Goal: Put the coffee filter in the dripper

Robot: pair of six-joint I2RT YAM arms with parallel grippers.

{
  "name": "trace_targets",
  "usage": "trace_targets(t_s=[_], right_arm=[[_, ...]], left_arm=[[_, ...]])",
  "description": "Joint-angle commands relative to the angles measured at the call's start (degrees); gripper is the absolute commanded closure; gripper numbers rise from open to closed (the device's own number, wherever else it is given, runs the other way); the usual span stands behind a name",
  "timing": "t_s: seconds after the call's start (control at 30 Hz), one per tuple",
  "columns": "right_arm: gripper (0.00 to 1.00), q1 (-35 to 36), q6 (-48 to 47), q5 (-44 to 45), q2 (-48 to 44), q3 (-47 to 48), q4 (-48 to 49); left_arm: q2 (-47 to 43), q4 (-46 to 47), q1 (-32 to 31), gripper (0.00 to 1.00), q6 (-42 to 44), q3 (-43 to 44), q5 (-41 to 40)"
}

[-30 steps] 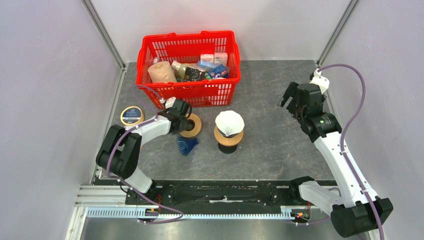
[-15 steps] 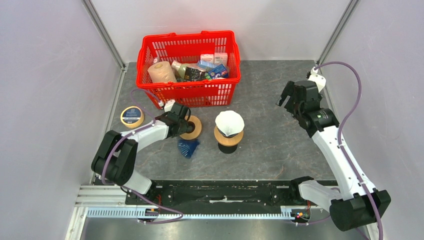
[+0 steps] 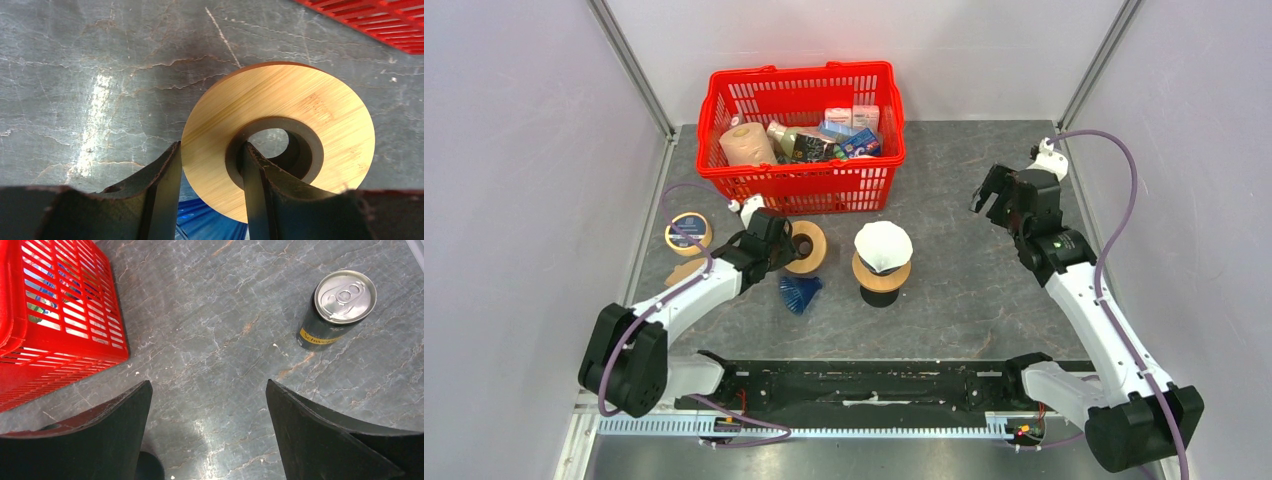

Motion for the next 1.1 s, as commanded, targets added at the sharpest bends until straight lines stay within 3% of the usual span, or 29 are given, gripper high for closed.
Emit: trace_targets(t_s=[0.0,0.33,0.53,0.7,1.07], right_arm=[[0.08,-0.12,-3.28,2.15,-0.84,-2.55,9.01],[0.06,-0.17,-3.47,12.22,1.83,-6.17,21.77],[0.04,-1.47,-5.01,17.25,4.70,-9.18,34.61],[0.03,-4.82,-5.02,14.05,8.73,-9.77,39.79],[0.03,-10.96,-0.50,9.04,14.41,-9.20,40.51]], left_arm=[[-4.06,0.11,-0.13,0.98,2.42,1.77,0.64],[-4.76,-8.99,0.59,0.98,1.93,3.52,0.26],[-1.65,-12.82,0.94,0.98,0.57,5.78,-0.19],[0.58,-12.25,1.10,0.98,-0.18,7.03,-0.15],[11.06,-14.64,1.76,0.98,-1.23,12.38,2.18]])
